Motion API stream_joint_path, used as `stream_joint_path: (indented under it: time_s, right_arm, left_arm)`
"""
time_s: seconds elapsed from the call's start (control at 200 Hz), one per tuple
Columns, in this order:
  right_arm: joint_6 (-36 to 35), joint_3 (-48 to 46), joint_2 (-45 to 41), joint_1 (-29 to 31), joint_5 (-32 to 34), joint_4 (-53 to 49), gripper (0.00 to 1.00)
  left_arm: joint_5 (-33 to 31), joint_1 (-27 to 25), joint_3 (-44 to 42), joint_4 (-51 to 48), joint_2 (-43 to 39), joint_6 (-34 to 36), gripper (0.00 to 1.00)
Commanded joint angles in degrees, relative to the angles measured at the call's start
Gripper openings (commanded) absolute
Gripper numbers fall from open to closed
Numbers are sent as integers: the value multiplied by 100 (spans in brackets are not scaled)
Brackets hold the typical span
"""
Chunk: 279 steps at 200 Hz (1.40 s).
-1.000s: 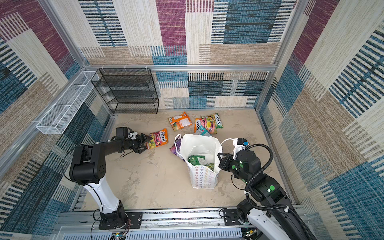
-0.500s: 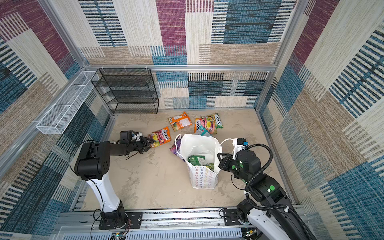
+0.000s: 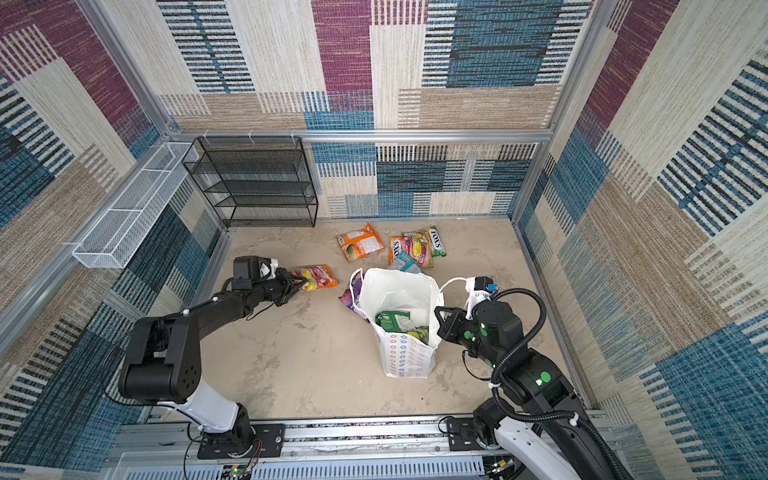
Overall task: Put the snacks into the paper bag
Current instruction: 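Lower the left gripper onto the Fox's fruit candy packet and grasp it, then lift the Fox's candy packet and swing it over the bag opening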
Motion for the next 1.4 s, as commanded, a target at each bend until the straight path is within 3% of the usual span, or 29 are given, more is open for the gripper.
stream_joint_path:
  time_s: [0.0,0.421,0.586,0.726,0.806,1.032,1.232,1.392]
  right_arm:
    - [57,32,-1,2,-103,86,0]
    - [-127,179,73,2,-17,80,0]
    - [-110,186,90,2,-196,141,0]
    - [-67,222,37,2,-366,216,0]
    - [-29,182,-31,8,-367,226,0]
    - [116,186,-66,4,-535,408,0]
    - [186,256,-130,2,-451,417,0]
    - [188,324,-99,2,-373,302,0]
  left_arm:
    - [-196,-50,-109,-522,-619,195,0]
    - [-828,-325,-160,-3013,-4062,504,0]
    - [-626,-331,731,-4192,-4883,712,0]
    - [-350,-334,1897,-5118,-4968,1048,0]
    - [196,-328,2276,-5124,-4944,965,0]
    - [990,-375,3818,-5115,-4301,793,0]
    - [1120,-559,4768,-5121,-3849,666,0]
    - [775,-1255,5106,-5118,-3574,756,0]
